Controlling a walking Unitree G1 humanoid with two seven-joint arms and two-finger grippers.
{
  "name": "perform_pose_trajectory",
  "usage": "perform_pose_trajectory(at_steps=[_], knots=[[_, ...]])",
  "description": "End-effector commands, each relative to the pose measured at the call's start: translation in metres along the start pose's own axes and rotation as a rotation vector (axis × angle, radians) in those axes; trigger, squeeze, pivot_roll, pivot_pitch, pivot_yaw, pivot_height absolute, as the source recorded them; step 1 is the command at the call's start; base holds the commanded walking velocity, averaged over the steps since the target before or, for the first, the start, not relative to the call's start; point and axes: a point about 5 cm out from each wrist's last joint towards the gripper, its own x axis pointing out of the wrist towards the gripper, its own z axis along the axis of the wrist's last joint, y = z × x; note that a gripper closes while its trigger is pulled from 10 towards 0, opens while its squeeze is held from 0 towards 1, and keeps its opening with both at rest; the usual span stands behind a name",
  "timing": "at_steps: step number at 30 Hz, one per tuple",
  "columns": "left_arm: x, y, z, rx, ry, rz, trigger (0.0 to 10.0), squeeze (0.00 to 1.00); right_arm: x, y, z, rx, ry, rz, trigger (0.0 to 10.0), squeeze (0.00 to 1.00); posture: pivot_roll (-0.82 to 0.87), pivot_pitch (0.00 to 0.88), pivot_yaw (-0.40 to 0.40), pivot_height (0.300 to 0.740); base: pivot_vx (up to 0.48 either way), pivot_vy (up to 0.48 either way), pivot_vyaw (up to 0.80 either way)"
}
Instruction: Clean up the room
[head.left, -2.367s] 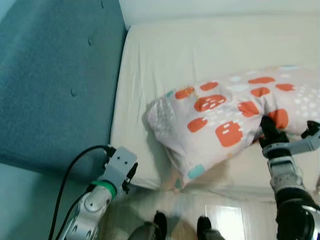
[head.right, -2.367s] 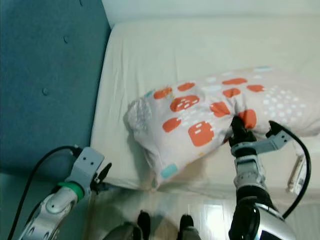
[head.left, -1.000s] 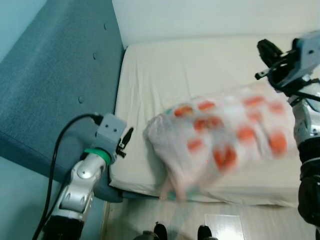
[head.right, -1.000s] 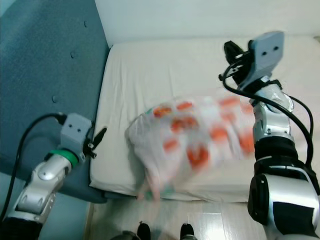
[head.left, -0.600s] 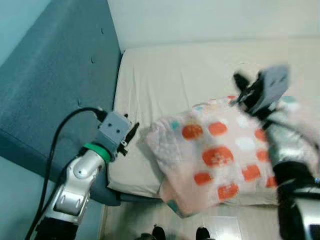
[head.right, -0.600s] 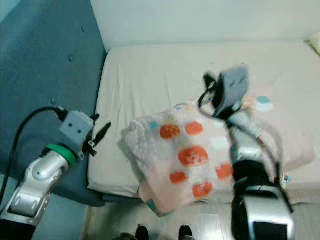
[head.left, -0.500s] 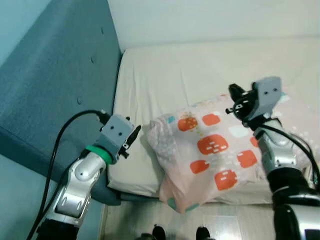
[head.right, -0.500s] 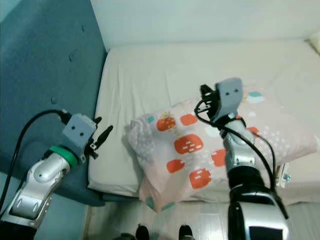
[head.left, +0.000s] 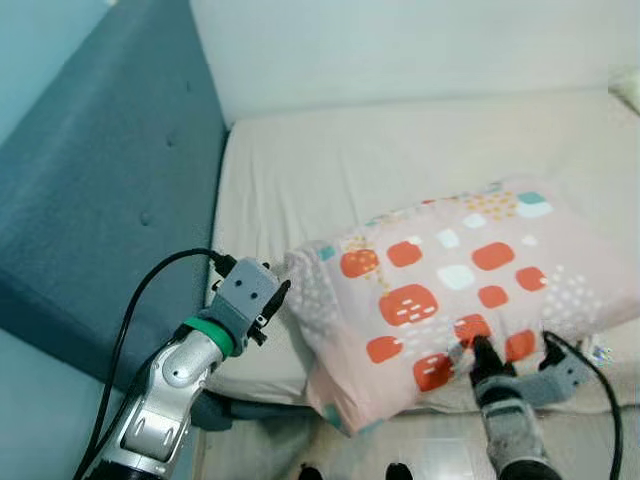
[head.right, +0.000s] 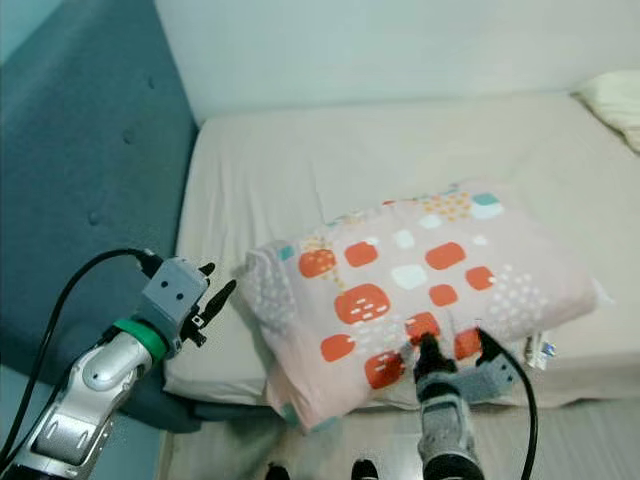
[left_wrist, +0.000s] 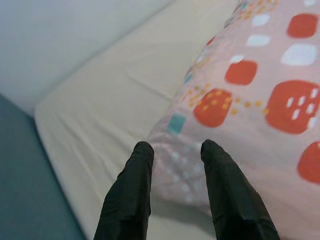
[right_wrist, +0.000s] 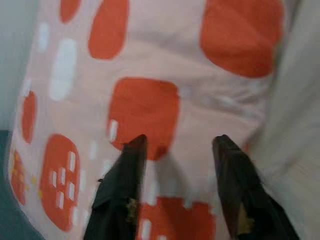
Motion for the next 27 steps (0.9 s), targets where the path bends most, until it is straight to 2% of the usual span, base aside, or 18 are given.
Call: perform_pose_trajectory(at_steps=[1,3,4,5,6,7,8,9,10,11,12,14,15,18,23,27], knots=[[-0.006,-0.004,-0.012,0.002,0.042,-0.003,10.0,0.00,-0.009,-0.005,-0.018,-0.183,0.080,0.015,10.0,1.00,-0.09,0.168,0.149,0.740,0.000,0.000,0.00],[-0.007,-0.008,-0.016,-0.011,0.055,-0.017,10.0,0.00,-0.011,0.018,-0.016,-0.390,0.018,0.183,10.0,1.00,-0.10,0.160,0.147,0.740,0.000,0.000,0.00],[-0.007,-0.008,-0.016,-0.011,0.055,-0.017,10.0,0.00,-0.011,0.018,-0.016,-0.390,0.018,0.183,10.0,1.00,-0.10,0.160,0.147,0.740,0.000,0.000,0.00],[-0.008,-0.009,-0.018,-0.021,0.063,-0.019,10.0,0.00,-0.011,0.031,-0.012,-0.435,-0.023,0.262,10.0,1.00,-0.10,0.159,0.147,0.740,0.000,0.000,0.00],[-0.010,-0.011,-0.021,-0.048,0.077,-0.019,10.0,0.00,-0.011,0.048,-0.006,-0.528,-0.072,0.345,10.0,1.00,-0.11,0.157,0.148,0.740,0.000,0.000,0.00],[-0.010,-0.011,-0.021,-0.048,0.077,-0.019,10.0,0.00,-0.011,0.048,-0.006,-0.528,-0.072,0.345,10.0,1.00,-0.11,0.157,0.148,0.740,0.000,0.000,0.00],[-0.010,-0.013,-0.023,-0.065,0.086,-0.016,10.0,0.00,-0.010,0.058,-0.002,-0.597,-0.101,0.382,10.0,0.00,-0.12,0.149,0.143,0.740,0.000,0.000,0.00],[-0.010,-0.013,-0.023,-0.065,0.086,-0.016,10.0,0.00,-0.010,0.058,-0.002,-0.597,-0.101,0.382,10.0,0.00,-0.12,0.149,0.143,0.740,0.000,0.000,0.00],[-0.011,-0.016,-0.026,-0.086,0.096,-0.013,10.0,0.00,-0.009,0.078,0.007,-0.721,-0.175,0.426,10.0,0.00,-0.12,0.144,0.138,0.740,0.000,0.000,0.00],[-0.011,-0.017,-0.026,-0.090,0.099,-0.013,10.0,0.00,-0.009,0.085,0.010,-0.761,-0.209,0.438,10.0,0.00,-0.12,0.144,0.138,0.740,0.000,0.000,0.00],[-0.011,-0.017,-0.026,-0.090,0.099,-0.013,10.0,0.00,-0.009,0.085,0.010,-0.761,-0.209,0.438,10.0,0.00,-0.12,0.144,0.138,0.740,0.000,0.000,0.00],[-0.009,-0.019,-0.027,-0.095,0.099,-0.010,10.0,0.00,-0.010,0.102,0.021,-0.834,-0.287,0.438,10.0,0.00,-0.12,0.134,0.127,0.730,0.000,0.000,0.00],[-0.009,-0.019,-0.027,-0.095,0.099,-0.010,10.0,0.00,-0.010,0.102,0.021,-0.834,-0.287,0.438,10.0,0.00,-0.12,0.134,0.127,0.730,0.000,0.000,0.00],[-0.008,-0.021,-0.028,-0.099,0.099,-0.005,10.0,0.00,-0.016,0.120,0.032,-0.883,-0.386,0.450,10.0,0.00,-0.13,0.124,0.124,0.715,0.000,0.000,0.00],[-0.008,-0.022,-0.030,-0.098,0.102,-0.005,10.0,0.00,-0.023,0.127,0.035,-0.861,-0.410,0.458,10.0,0.00,-0.13,0.117,0.123,0.695,0.000,0.000,0.00],[-0.008,-0.021,-0.031,-0.101,0.108,-0.003,10.0,0.00,-0.026,0.123,0.031,-0.877,-0.405,0.456,10.0,0.00,-0.13,0.113,0.120,0.685,0.000,0.000,0.00]])
